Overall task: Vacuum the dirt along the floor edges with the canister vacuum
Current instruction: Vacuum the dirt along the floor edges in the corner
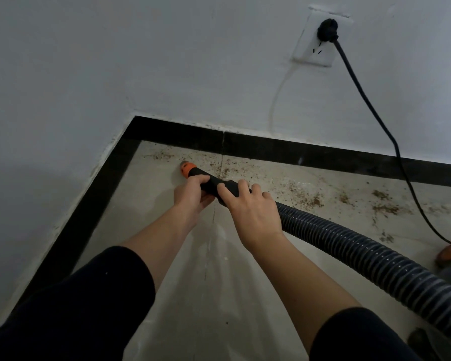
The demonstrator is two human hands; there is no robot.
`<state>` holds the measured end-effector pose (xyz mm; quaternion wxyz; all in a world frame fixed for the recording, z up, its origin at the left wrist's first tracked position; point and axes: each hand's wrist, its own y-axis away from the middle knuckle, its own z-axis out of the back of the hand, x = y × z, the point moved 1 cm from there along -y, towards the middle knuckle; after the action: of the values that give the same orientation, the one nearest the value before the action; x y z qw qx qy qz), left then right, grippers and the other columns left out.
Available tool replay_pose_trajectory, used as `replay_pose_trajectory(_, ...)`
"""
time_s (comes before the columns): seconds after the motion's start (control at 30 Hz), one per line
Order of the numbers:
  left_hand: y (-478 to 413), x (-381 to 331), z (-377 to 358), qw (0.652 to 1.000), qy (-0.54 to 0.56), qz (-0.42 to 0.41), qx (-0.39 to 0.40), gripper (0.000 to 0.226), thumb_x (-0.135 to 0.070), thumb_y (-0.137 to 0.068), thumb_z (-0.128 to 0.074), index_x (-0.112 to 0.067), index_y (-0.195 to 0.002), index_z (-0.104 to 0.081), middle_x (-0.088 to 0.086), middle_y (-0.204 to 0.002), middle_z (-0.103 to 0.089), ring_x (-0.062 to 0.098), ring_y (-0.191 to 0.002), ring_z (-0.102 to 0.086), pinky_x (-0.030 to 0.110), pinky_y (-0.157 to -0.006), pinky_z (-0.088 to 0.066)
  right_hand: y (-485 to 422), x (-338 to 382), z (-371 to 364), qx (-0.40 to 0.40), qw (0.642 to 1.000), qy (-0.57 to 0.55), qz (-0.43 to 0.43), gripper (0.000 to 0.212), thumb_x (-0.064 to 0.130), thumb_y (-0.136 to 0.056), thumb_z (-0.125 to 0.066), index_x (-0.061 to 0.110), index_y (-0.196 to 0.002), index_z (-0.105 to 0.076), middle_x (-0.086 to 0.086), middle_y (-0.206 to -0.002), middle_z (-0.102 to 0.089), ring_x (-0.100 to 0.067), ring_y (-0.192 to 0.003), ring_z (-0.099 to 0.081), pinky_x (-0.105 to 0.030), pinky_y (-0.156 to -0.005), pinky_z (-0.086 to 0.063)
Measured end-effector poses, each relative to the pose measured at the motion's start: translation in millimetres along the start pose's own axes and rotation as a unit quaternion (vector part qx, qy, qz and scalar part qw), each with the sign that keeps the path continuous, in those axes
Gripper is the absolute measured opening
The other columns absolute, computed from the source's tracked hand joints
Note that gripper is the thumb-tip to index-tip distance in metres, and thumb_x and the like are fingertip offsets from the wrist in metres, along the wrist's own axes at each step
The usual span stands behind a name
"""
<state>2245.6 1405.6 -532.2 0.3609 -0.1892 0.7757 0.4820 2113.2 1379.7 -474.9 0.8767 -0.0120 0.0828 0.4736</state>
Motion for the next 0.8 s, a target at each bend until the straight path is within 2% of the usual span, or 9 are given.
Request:
replay_pose_trajectory(0.4,0,7,-8,1.000,-0.002,0.005,0.010,0.023,-0.011,-0.088,-0.062,-0.003,-0.110,-0.060,0.018,-0.107,-0.068,0.029,-0.098,-0.068,0.033,-0.081,-0.058,7,-8,2,-0.003,1.000,0.002,-0.007,0.076,0.007,-0.087,-0.060,0.021,-0.147,-0.014,-0.022,-0.136,-0.034,-0.038,-0.115,-0.045,-0.044,-0.092,-0.043)
replay_pose_trajectory(0.53,1,9,-12,1.000,-0.003,0.010,0.013,0.015,-0.010,-0.088,-0.063,-0.006,-0.102,-0.060,0.017,-0.105,-0.069,0.028,-0.096,-0.069,0.032,-0.080,-0.058,9,-12,2,-0.004,1.000,-0.001,-0.011,0.075,0.008,-0.088,-0.059,0.022,-0.146,-0.014,-0.020,-0.135,-0.035,-0.037,-0.115,-0.046,-0.043,-0.092,-0.042)
replay_pose_trajectory(0.7,3,12,-16,1.000,-0.007,0.014,0.017,0.015,-0.011,-0.088,-0.063,-0.006,-0.102,-0.060,0.017,-0.105,-0.068,0.028,-0.096,-0.069,0.032,-0.080,-0.058,11,-16,2,-0.008,1.000,-0.004,-0.017,0.070,0.010,-0.090,-0.055,0.023,-0.146,-0.015,-0.019,-0.134,-0.037,-0.036,-0.114,-0.046,-0.043,-0.090,-0.043)
replay_pose_trajectory(0.8,4,13,-18,1.000,-0.006,0.018,0.021,0.025,-0.012,-0.088,-0.063,-0.004,-0.111,-0.060,0.017,-0.107,-0.069,0.027,-0.095,-0.069,0.031,-0.078,-0.058,12,-18,3,-0.007,1.000,-0.005,-0.020,0.071,0.010,-0.090,-0.056,0.024,-0.146,-0.015,-0.019,-0.134,-0.037,-0.036,-0.114,-0.046,-0.042,-0.090,-0.043)
